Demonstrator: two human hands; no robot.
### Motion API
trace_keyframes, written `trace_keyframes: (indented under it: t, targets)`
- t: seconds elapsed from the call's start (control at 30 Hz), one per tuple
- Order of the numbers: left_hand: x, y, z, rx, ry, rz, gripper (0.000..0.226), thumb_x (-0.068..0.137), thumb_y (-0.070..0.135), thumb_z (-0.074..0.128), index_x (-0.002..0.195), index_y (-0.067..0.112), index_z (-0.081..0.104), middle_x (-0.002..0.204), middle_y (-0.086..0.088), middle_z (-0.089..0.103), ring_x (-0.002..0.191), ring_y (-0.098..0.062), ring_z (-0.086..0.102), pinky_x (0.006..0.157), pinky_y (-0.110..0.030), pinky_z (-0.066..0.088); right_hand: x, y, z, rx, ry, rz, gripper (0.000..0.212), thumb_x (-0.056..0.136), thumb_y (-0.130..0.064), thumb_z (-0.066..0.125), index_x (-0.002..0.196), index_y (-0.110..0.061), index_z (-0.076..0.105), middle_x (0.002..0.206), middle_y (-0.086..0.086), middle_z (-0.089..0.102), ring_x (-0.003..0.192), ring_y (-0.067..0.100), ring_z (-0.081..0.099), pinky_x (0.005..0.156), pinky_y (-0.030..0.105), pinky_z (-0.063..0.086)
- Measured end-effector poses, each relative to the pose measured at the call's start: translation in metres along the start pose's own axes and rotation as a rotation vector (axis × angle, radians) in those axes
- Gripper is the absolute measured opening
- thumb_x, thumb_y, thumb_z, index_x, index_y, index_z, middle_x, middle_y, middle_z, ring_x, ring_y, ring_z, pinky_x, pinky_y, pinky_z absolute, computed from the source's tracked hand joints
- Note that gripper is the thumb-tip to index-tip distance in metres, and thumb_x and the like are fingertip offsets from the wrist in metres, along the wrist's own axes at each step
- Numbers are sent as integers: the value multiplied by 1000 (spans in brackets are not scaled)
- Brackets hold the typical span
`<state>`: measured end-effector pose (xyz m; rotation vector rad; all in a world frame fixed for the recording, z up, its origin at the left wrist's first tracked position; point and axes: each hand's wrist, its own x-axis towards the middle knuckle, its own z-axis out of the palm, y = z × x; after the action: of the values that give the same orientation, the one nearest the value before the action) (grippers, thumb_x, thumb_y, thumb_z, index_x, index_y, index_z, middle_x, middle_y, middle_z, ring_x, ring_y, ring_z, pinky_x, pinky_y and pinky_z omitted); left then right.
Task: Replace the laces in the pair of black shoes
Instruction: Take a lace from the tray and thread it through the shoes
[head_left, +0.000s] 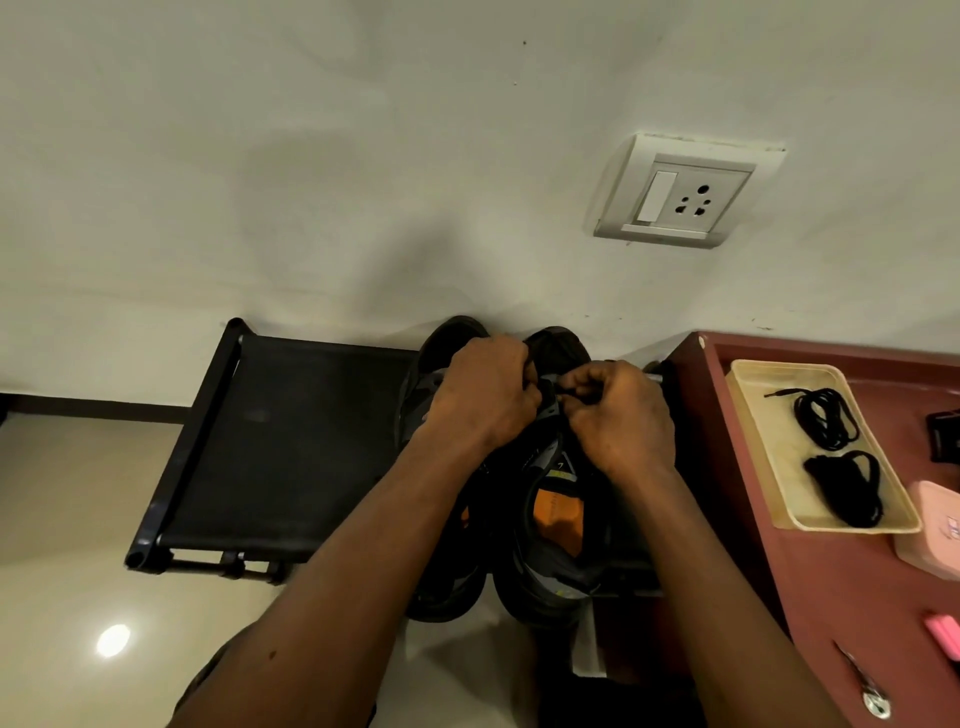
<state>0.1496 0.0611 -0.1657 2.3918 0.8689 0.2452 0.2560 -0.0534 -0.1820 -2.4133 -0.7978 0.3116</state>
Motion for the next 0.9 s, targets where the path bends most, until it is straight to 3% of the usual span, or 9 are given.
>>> trace_keyframes:
  t: [0.27, 0.4, 0.5, 0.67, 0.9]
  targets:
    - [2, 4, 9, 124, 20, 110, 14, 101, 20, 59, 110, 13, 66, 113, -9, 61, 105, -26, 59, 90, -37, 47, 3, 2, 3, 79, -54, 25, 21, 88, -16, 78, 102, -32, 79, 99, -14, 73, 96, 12, 70, 86, 42, 60]
    - [4, 2, 11, 7, 39, 32, 14, 98, 17, 65, 110, 13, 72, 110, -6, 71, 105, -24, 64, 95, -38, 52, 3, 2, 4, 83, -55, 28, 20, 89, -19, 77, 101, -34, 78, 91, -19, 69, 94, 10, 68, 85, 41, 60]
    - [5, 1, 11, -179, 96, -64, 15, 92, 14, 74, 107, 16, 72, 106, 0, 74, 98, -16, 68, 92, -31, 54, 2, 2, 5, 76, -53, 32, 20, 89, -20, 77, 102, -36, 77, 90, -20, 68, 94, 8, 68, 84, 39, 60]
    - [10, 0, 15, -143, 39, -136, 4, 92, 22, 75, 94, 20, 72, 93, 3, 74, 88, -13, 67, 78, -22, 44, 1, 2, 5, 35, -35, 21, 21, 89, -22, 76, 103, -37, 77, 95, -18, 70, 95, 10, 69, 79, 35, 59]
    - [13, -7, 9, -241, -44, -134, 9, 93, 17, 73, 99, 19, 80, 97, 2, 77, 93, -12, 70, 86, -23, 53, 2, 3, 7, 33, -59, 50, 16, 92, -23, 74, 104, -33, 78, 100, -13, 72, 96, 14, 69, 76, 30, 55]
